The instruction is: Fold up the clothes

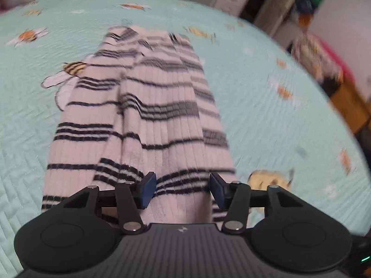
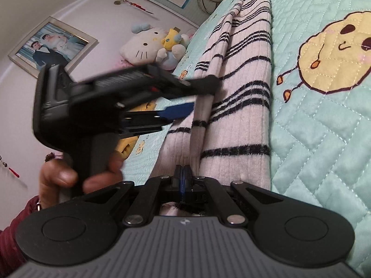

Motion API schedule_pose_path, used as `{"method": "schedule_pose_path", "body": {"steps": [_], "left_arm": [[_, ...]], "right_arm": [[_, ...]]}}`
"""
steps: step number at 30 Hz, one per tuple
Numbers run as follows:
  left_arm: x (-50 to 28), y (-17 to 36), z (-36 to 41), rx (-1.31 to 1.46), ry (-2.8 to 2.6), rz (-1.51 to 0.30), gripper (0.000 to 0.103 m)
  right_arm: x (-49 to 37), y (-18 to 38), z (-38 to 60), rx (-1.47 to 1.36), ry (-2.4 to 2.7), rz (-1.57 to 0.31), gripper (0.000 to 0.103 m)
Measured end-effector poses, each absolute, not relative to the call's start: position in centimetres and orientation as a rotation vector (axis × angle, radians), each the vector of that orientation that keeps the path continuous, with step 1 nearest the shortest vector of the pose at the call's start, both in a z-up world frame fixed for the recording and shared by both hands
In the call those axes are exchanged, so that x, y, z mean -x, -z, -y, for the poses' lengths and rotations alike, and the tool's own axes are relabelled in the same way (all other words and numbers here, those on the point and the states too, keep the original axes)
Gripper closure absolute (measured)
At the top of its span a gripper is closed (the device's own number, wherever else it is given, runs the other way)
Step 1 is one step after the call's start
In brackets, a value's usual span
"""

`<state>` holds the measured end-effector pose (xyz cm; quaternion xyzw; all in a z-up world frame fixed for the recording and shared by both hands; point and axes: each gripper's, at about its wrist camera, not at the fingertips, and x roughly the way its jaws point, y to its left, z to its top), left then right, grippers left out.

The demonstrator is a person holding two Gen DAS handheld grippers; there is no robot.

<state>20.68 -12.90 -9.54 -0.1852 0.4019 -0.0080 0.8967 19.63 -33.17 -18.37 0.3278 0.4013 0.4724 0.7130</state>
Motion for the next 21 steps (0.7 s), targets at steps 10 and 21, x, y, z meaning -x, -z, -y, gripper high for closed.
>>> {"method": "schedule_pose_path", "body": {"steps": [10, 21], "left_arm": [[-17.3, 10.1, 11.2, 0.484, -0.014, -0.793, 0.054], [-15.3, 11.4, 11.1, 0.504, -0.007, -0.746, 0.05]], "right_arm": [[-18.9, 15.9, 35.3, -0.786, -0.955, -0.91, 0.088], [-26.3, 12.6, 32.9, -0.811, -0.939, -0.878, 0.087]]}}
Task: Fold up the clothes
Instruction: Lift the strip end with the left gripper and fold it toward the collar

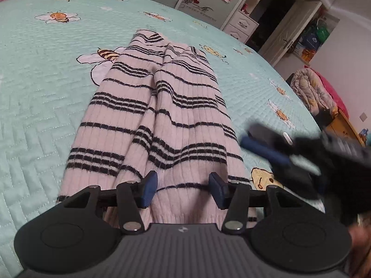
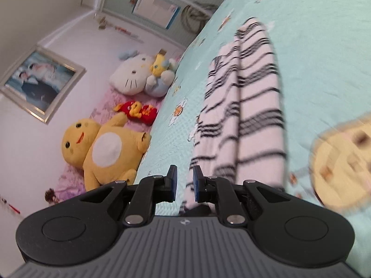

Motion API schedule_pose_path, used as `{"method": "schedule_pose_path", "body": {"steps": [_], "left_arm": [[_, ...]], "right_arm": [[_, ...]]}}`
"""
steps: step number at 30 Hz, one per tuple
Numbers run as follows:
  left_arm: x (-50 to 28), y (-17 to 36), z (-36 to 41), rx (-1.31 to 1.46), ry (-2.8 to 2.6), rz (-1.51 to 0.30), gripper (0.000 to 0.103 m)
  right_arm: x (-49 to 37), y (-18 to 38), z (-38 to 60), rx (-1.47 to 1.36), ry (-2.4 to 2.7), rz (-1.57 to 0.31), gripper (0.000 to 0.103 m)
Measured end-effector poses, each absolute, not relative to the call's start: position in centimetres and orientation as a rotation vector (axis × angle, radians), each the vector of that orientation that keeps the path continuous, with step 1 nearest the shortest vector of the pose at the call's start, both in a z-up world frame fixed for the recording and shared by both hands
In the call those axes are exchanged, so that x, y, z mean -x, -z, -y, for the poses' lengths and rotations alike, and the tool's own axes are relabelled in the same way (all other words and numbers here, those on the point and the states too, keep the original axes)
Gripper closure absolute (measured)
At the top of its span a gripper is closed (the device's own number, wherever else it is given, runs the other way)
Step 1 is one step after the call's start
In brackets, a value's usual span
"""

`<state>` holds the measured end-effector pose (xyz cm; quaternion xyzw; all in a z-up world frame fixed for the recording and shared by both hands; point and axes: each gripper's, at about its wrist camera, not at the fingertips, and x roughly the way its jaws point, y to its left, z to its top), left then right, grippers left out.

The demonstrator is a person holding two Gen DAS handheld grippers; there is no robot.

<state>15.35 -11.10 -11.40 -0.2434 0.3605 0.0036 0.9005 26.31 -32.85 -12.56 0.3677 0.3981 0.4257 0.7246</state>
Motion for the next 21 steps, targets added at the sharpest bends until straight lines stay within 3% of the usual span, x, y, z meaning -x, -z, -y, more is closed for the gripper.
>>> {"method": "schedule_pose_path", "body": {"steps": [5, 8, 16, 17, 21], "left_arm": [[-15.4, 11.7, 10.4, 0.547, 0.006, -0.751, 0.05], [-15.5, 11.8, 10.3, 0.538, 0.015, -0.763, 0.051], [-16.0, 11.0, 10.3, 0.495, 0.046, -0.812, 0.054], [-16.0, 10.7, 10.0, 0.509, 0.058, -0.816, 0.056], [-16.6, 7.8, 8.1, 0.565, 0.105, -0.743, 0.057]], "right_arm": [[-31.5, 15.1, 30.5, -0.795, -0.962, -0.962, 0.08], [-34.3, 18.1, 30.6, -0.903, -0.99, -0.994, 0.091], [-41.3, 20.0, 30.8, -1.085, -0.973, -0.908, 0.09], [-42.0, 20.0, 30.9, -1.108, -0.968, -0.901, 0.089], [-43.0, 17.8, 31.9, -1.042, -0.948, -0.77, 0.063]]}}
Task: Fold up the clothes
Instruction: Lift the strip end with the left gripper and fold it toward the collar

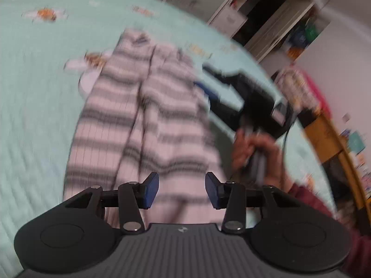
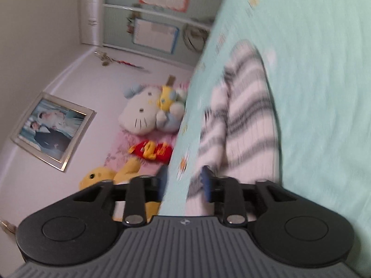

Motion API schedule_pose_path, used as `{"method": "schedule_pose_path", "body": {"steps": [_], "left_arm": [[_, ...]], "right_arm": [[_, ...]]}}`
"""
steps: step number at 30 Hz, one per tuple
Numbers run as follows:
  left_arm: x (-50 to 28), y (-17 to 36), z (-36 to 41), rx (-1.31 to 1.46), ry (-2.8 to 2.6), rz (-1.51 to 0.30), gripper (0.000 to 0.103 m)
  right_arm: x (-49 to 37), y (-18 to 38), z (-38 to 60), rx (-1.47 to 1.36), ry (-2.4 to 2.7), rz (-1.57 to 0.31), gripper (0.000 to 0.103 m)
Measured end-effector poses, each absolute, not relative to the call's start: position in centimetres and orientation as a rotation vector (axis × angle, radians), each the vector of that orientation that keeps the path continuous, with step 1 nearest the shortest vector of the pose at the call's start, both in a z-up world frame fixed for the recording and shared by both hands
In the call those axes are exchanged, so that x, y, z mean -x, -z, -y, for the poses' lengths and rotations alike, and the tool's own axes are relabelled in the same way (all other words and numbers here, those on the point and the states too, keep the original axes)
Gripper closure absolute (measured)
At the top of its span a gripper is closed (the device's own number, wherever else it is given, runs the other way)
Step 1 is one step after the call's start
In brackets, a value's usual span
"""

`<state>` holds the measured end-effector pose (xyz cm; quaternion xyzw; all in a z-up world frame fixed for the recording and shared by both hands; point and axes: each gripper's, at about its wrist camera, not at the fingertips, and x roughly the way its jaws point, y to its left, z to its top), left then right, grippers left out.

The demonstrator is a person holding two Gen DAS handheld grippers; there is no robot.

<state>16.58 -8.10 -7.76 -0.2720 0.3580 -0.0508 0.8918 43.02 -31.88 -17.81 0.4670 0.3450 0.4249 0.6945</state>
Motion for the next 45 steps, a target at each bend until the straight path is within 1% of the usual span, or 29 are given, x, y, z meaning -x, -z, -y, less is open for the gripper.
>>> {"method": "schedule_pose_path", "body": {"steps": [4, 8, 11, 13, 15, 18, 20, 27, 29, 30, 31, 32, 33, 36, 38, 40, 42, 44, 45], "left_arm": [[-21.3, 5.3, 7.0, 0.478, 0.076, -0.686, 0.057], [-28.5, 4.5, 5.4, 0.425, 0.051, -0.668, 0.057], [-34.4, 5.2, 4.9, 0.365, 0.043, -0.691, 0.054], [-38.1, 6.1, 4.9, 0.317, 0.03, -0.711, 0.051], [-41.6, 6.9, 5.3, 0.261, 0.051, -0.708, 0.05], [-46.0, 8.0, 5.7, 0.193, -0.017, -0.704, 0.05], [-48.5, 8.8, 5.7, 0.192, -0.03, -0.72, 0.049], [-52.8, 10.2, 6.5, 0.075, -0.064, -0.744, 0.05], [-53.4, 10.5, 6.7, 0.058, -0.058, -0.757, 0.053], [-53.7, 10.6, 6.8, 0.049, -0.055, -0.763, 0.057], [-53.7, 10.7, 7.0, 0.033, -0.047, -0.77, 0.065], [-53.8, 10.7, 7.2, 0.017, -0.039, -0.776, 0.07], [-53.8, 10.8, 7.4, 0.002, -0.049, -0.779, 0.08], [-53.5, 10.4, 8.1, -0.061, -0.088, -0.757, 0.096], [-53.3, 9.9, 8.7, -0.119, -0.11, -0.725, 0.103], [-53.6, 10.2, 9.1, -0.168, -0.134, -0.733, 0.103], [-54.2, 11.7, 8.9, -0.171, -0.128, -0.793, 0.103], [-53.9, 12.4, 9.2, -0.218, -0.143, -0.769, 0.103], [-53.7, 12.2, 9.4, -0.223, -0.147, -0.762, 0.101]], "right_arm": [[-45.6, 18.0, 33.0, -1.093, -0.889, -0.683, 0.063], [-48.0, 18.8, 32.8, -1.082, -0.803, -0.637, 0.063], [-49.0, 19.2, 32.4, -0.98, -0.683, -0.64, 0.062], [-49.2, 19.5, 32.3, -0.96, -0.685, -0.654, 0.062], [-49.4, 19.7, 32.1, -0.934, -0.713, -0.657, 0.061], [-50.1, 20.7, 33.0, -0.983, -0.766, -0.654, 0.06], [-50.7, 21.3, 33.0, -1.032, -0.788, -0.651, 0.059], [-51.3, 20.9, 32.1, -1.038, -0.824, -0.653, 0.058], [-51.5, 20.9, 32.0, -1.047, -0.829, -0.652, 0.058], [-51.4, 20.9, 32.1, -1.048, -0.831, -0.652, 0.058], [-51.2, 20.9, 32.2, -1.048, -0.832, -0.652, 0.058], [-51.2, 20.9, 32.2, -1.047, -0.832, -0.652, 0.058], [-51.2, 20.9, 32.2, -1.047, -0.832, -0.652, 0.058], [-51.2, 20.9, 32.1, -1.048, -0.832, -0.651, 0.058], [-51.1, 20.9, 32.1, -1.046, -0.831, -0.652, 0.058], [-51.0, 20.9, 32.2, -1.041, -0.83, -0.652, 0.058], [-51.1, 20.9, 32.1, -1.033, -0.83, -0.653, 0.058], [-51.1, 20.8, 32.0, -1.023, -0.829, -0.653, 0.058], [-51.1, 20.7, 32.0, -1.018, -0.829, -0.653, 0.058]]}}
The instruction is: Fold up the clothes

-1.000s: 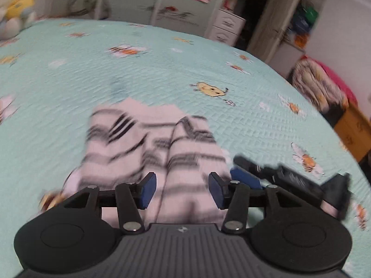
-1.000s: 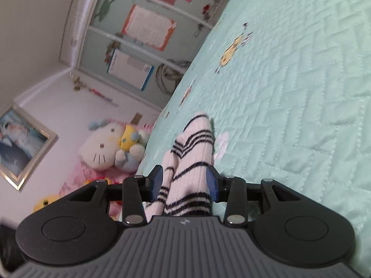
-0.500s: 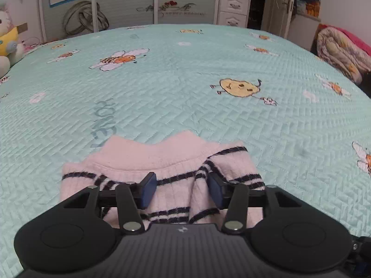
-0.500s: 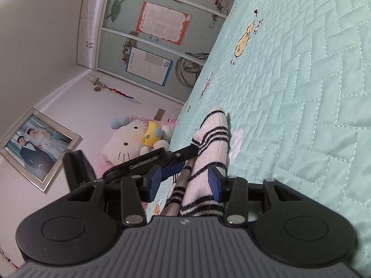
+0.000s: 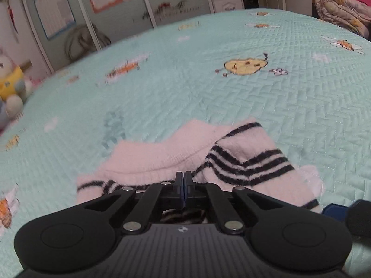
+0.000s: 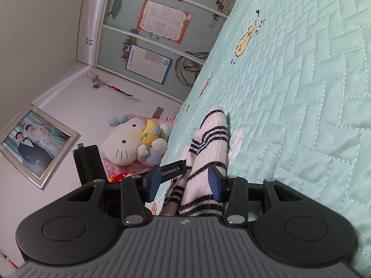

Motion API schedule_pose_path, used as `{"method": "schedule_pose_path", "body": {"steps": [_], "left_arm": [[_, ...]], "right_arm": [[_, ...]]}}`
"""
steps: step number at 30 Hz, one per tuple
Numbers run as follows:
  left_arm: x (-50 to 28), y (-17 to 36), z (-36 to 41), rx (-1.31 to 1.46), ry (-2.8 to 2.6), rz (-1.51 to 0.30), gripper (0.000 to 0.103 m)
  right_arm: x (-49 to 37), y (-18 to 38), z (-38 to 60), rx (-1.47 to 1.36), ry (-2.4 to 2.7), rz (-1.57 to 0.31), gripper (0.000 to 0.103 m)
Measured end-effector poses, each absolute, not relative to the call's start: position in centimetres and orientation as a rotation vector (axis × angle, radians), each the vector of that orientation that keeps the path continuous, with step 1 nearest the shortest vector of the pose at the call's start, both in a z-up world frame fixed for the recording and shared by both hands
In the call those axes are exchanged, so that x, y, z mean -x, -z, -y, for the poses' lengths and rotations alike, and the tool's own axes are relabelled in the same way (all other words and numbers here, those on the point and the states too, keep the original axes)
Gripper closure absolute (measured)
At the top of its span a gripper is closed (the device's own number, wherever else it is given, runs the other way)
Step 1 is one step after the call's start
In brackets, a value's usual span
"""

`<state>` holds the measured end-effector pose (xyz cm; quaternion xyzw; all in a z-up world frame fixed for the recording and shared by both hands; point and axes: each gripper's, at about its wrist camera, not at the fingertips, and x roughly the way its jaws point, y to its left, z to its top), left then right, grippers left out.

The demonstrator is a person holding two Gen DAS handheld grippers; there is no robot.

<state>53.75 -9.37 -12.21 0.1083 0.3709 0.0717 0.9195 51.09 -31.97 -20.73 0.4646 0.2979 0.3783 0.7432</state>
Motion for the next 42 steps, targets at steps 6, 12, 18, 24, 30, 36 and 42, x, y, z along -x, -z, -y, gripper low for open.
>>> {"method": "schedule_pose_path", "body": {"steps": [6, 12, 18, 24, 30, 36, 42], "left_arm": [[-50.9, 8.6, 10.1, -0.215, -0.179, -0.742, 0.095], [-46.2, 8.6, 12.5, -0.231, -0.056, -0.81, 0.095], [-46.5, 12.7, 12.7, -0.312, -0.165, -0.79, 0.099], [-45.8, 13.2, 12.3, -0.27, -0.187, -0.718, 0.099], [-45.6, 13.1, 11.8, -0.187, -0.196, -0.689, 0.099], [-45.6, 13.1, 10.9, -0.12, -0.18, -0.688, 0.099], [-45.6, 13.1, 10.4, -0.09, -0.171, -0.682, 0.099]], "right_arm": [[-51.0, 20.5, 32.0, -1.009, -0.828, -0.65, 0.058], [-50.9, 20.5, 32.1, -1.019, -0.83, -0.651, 0.058], [-50.8, 20.4, 32.1, -1.019, -0.83, -0.651, 0.058], [-50.5, 18.9, 31.7, -0.947, -0.836, -0.624, 0.057], [-51.1, 15.6, 31.2, -0.857, -0.858, -0.544, 0.057], [-55.0, 15.2, 28.4, -0.836, -0.828, -0.669, 0.057], [-58.1, 17.7, 23.8, -0.737, -0.841, -0.822, 0.058]]}}
